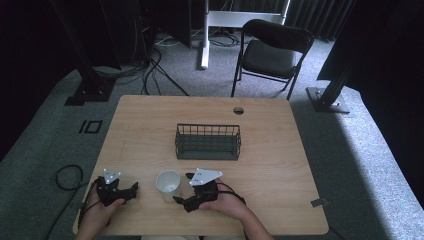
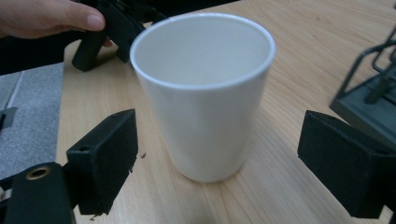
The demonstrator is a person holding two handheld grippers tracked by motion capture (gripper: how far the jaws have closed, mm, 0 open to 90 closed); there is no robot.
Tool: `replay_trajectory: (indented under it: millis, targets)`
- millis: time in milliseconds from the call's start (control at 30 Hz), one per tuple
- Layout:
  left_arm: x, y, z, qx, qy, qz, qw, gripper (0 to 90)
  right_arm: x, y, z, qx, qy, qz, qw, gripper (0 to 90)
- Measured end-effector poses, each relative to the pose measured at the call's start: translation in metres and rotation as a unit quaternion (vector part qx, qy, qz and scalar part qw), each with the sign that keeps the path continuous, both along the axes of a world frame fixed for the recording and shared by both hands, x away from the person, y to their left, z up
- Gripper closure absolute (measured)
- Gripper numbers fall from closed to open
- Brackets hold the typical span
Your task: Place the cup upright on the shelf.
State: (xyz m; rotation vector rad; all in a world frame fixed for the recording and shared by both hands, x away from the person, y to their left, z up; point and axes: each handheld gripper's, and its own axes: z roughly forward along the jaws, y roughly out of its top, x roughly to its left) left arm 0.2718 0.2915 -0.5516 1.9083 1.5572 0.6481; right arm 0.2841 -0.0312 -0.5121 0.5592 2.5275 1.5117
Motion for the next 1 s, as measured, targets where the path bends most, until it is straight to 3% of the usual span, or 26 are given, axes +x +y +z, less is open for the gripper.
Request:
replay_trajectory:
  millis: [733, 1000]
  targets:
    - [0.0, 0.0, 0.0, 0.0, 0.0, 0.0, 1.0, 9.4, 0.005, 0.032, 0.006, 0.017, -0.016, 0.008, 0.9997, 12.0]
    - [0.0, 0.0, 0.0, 0.0, 0.0, 0.0, 1.0, 9.4, 0.005, 0.036, 0.007, 0.012, -0.011, -0.007, 0.9998, 19.0]
